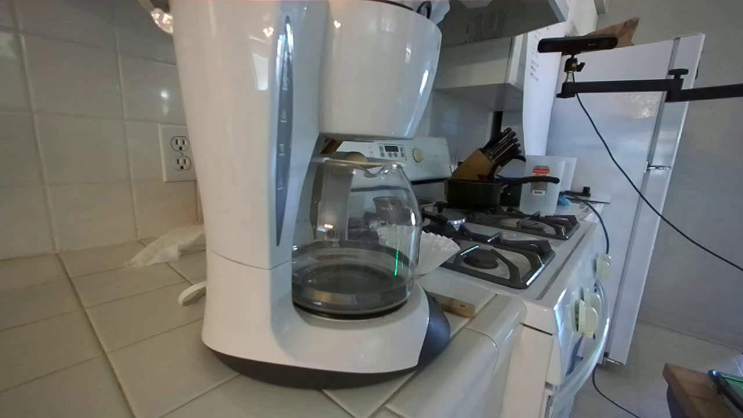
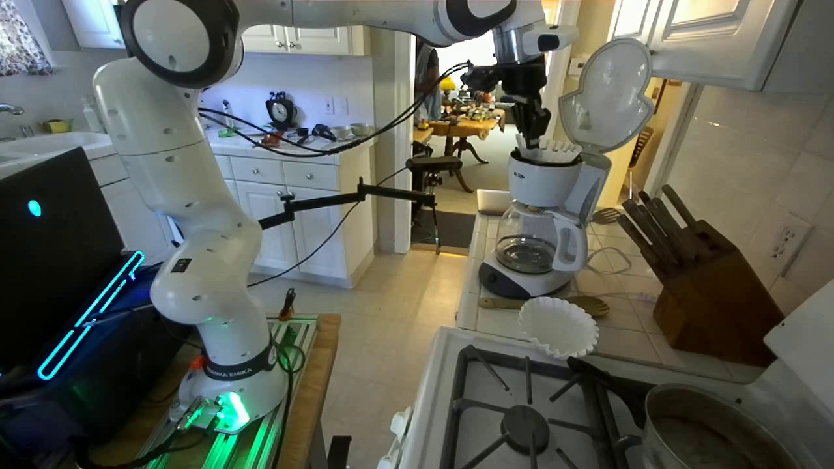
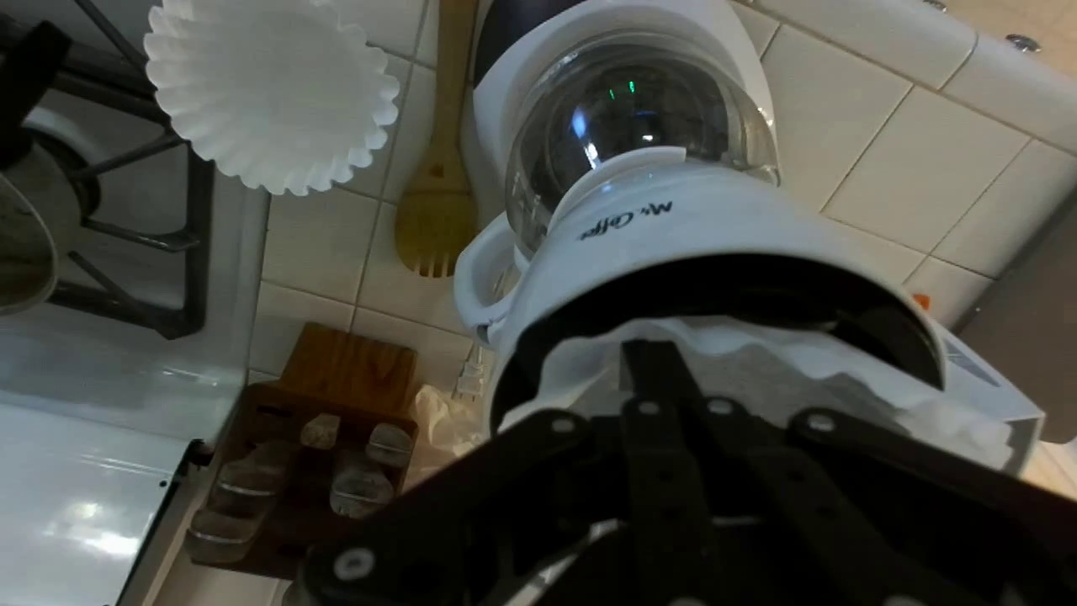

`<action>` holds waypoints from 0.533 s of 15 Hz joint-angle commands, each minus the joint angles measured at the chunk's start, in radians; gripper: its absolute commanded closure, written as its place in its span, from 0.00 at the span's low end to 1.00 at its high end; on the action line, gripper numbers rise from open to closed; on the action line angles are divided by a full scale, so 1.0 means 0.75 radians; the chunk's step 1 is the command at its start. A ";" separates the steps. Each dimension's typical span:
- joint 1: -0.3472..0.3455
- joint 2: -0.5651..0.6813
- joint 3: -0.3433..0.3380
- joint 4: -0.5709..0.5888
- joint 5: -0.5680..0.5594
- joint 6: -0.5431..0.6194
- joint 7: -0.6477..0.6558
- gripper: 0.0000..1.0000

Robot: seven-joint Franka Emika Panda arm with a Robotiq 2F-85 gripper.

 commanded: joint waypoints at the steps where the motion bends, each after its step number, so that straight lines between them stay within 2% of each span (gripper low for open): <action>1: 0.019 0.004 -0.016 0.008 -0.004 -0.006 0.003 1.00; 8: 0.038 0.074 -0.004 0.068 -0.001 0.016 0.051 1.00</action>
